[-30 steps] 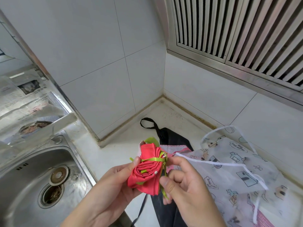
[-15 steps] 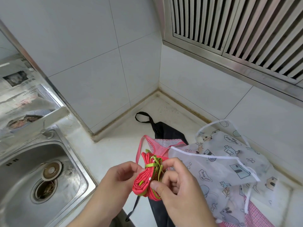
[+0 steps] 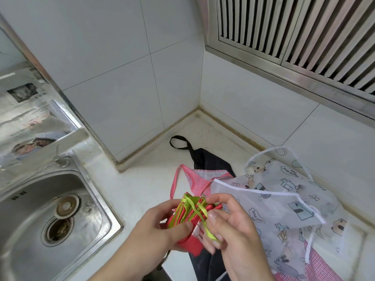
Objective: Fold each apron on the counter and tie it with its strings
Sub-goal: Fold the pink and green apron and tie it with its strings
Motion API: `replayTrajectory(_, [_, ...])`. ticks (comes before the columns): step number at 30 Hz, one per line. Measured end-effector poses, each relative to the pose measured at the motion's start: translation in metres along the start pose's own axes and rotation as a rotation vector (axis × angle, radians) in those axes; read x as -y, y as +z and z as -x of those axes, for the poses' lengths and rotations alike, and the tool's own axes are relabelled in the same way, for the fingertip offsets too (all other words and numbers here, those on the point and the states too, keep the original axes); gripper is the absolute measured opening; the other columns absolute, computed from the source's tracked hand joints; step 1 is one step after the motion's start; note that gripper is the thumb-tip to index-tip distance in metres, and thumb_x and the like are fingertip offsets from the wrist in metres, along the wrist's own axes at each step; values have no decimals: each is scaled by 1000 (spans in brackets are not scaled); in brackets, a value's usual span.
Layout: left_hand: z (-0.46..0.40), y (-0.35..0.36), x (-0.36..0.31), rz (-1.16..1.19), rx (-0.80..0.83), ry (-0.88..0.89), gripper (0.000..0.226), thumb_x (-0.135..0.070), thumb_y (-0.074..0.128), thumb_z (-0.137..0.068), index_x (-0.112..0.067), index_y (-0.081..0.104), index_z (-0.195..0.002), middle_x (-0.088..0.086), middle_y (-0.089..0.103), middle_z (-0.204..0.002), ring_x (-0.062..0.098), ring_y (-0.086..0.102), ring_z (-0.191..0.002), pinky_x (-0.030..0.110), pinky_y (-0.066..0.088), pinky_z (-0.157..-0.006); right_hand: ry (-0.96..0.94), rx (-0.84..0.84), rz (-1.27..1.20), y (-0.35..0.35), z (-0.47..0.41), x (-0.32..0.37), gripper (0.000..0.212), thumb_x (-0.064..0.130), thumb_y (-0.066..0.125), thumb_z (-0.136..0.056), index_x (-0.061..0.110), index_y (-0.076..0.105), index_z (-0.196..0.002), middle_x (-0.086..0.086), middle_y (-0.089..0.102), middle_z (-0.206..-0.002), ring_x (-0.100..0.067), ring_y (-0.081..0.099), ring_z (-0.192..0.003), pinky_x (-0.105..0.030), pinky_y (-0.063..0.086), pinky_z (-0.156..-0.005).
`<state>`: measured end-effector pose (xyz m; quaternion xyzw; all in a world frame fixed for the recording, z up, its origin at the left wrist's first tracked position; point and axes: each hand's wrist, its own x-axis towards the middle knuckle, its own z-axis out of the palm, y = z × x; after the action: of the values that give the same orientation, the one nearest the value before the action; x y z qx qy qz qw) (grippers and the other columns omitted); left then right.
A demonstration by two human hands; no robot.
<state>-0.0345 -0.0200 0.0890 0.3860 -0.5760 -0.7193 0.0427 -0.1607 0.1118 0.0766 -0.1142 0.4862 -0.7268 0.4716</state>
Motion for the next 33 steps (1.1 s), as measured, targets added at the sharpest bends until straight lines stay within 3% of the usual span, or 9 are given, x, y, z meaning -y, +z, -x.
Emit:
replayTrajectory(4, [-8, 0, 10, 62, -141, -80, 51, -8, 82, -80, -27, 72, -126, 23, 67, -116, 38, 77, -88, 49, 66, -72, -15, -81, 46, -10, -1, -2, 15, 1, 70, -86, 5, 66, -101, -6, 37, -58, -16, 24, -46, -27, 30, -44])
replayTrajectory(9, [-19, 1, 26, 52, -277, -140, 15, -5, 75, -93, -8, 71, -108, 8, 77, -100, 30, 79, -82, 36, 66, -68, 45, -215, 189, -27, -7, -29, 21, -11, 62, -94, 2, 60, -109, -12, 33, -64, -15, 23, -48, -34, 16, -51])
replayTrajectory(13, [-26, -2, 46, 55, -333, -149, 13, -13, 77, -93, -10, 73, -105, 8, 78, -99, 29, 79, -84, 45, 65, -79, 137, -204, 246, -31, -7, -44, 24, 0, 75, -84, 11, 66, -103, -8, 30, -63, -17, 24, -50, -38, 16, -53])
replayTrajectory(16, [-22, 2, 53, -56, -298, -75, 18, -12, 74, -94, -30, 75, -97, 2, 79, -91, 23, 78, -82, 42, 63, -81, 128, -58, 354, -19, -2, -43, 6, 11, 68, -80, 15, 68, -85, -9, 30, -61, -16, 25, -50, -34, 19, -53])
replayTrajectory(19, [-14, 8, 52, -289, -289, 36, 25, -12, 71, -89, -35, 75, -97, -5, 75, -81, 8, 70, -73, 20, 55, -68, 42, 34, 448, 0, 2, -39, 4, 15, 66, -83, 16, 68, -85, -7, 33, -59, -16, 28, -52, -26, 29, -54])
replayTrajectory(21, [-11, 10, 51, -357, -286, 60, 34, -9, 71, -81, -36, 75, -100, -9, 74, -86, 6, 67, -77, 17, 51, -69, 0, 68, 509, 12, -1, -39, 6, 18, 65, -83, 18, 68, -88, -11, 33, -62, -16, 30, -56, -25, 32, -58])
replayTrajectory(26, [-8, -1, 48, -314, -60, 65, 21, -16, 60, -97, -29, 70, -111, -2, 72, -88, 14, 67, -84, 37, 59, -83, 32, 55, 308, 20, -14, -42, 6, 12, 62, -88, 14, 66, -90, -6, 40, -61, -18, 33, -52, -29, 32, -52])
replayTrajectory(30, [-2, -9, 50, -106, 194, 30, 50, -11, 64, -93, -40, 60, -134, -1, 74, -110, 16, 68, -107, 41, 54, -100, 80, 77, 275, 20, -17, -42, 7, 12, 60, -88, 13, 67, -91, -3, 42, -62, -11, 32, -50, -25, 28, -50])
replayTrajectory(33, [-2, -3, 57, -218, 145, 110, 59, -19, 79, -85, -50, 56, -130, 0, 72, -108, 17, 69, -100, 42, 58, -96, 115, 86, 213, 22, -16, -38, 9, 11, 60, -87, 8, 66, -93, -3, 39, -63, -12, 27, -53, -24, 24, -50])
